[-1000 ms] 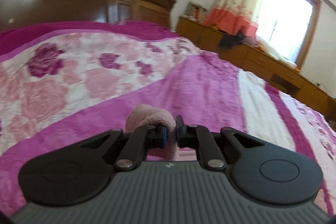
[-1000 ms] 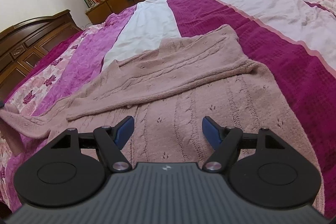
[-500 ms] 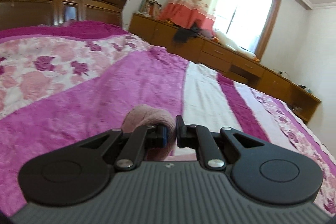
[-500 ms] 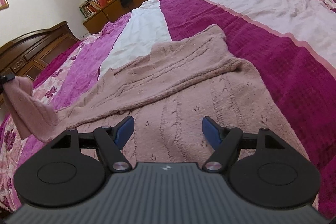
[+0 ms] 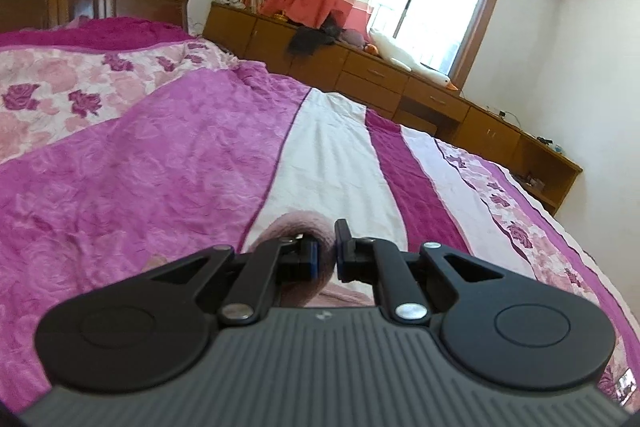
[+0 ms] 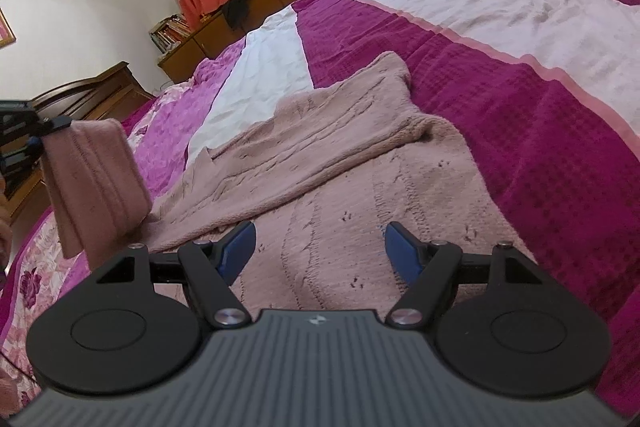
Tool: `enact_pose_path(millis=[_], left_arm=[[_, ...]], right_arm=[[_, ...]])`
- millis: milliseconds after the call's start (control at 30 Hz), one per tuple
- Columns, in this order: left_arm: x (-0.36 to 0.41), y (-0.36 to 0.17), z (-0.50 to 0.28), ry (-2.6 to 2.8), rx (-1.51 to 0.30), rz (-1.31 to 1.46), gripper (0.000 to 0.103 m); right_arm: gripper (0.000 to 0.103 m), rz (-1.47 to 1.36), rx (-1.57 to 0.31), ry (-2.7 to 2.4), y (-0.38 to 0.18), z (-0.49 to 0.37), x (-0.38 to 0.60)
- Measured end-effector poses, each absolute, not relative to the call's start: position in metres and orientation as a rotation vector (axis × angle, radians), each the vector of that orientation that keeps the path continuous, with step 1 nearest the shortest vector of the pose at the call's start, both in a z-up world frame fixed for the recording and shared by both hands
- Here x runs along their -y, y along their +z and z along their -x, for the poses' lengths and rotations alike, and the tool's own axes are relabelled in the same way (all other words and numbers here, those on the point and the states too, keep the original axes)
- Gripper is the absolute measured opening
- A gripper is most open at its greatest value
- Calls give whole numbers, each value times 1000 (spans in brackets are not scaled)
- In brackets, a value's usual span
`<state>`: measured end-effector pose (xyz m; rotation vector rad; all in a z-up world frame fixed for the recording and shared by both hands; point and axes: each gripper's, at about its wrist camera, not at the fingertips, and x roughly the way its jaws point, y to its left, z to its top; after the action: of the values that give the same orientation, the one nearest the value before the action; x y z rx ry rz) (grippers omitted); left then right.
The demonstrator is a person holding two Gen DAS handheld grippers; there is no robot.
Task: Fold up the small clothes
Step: 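Lift the gripped side edge with the left tool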
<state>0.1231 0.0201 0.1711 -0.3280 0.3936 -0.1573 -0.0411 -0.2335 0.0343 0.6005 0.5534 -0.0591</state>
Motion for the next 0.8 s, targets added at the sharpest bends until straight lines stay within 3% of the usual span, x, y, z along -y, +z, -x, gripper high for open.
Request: enact_pose_path(millis=[300,567,800], left_arm=[[36,140,-128,-233,-460,247,10],[55,74,-140,-261,-643,184,11],[56,50,-136,-326,-782,152,14]], right_arm=[[78,-612,-552,-53,29,41,237],[78,-610,-553,-53,28,41,238],[78,-608,-555,-56,26,40,237]])
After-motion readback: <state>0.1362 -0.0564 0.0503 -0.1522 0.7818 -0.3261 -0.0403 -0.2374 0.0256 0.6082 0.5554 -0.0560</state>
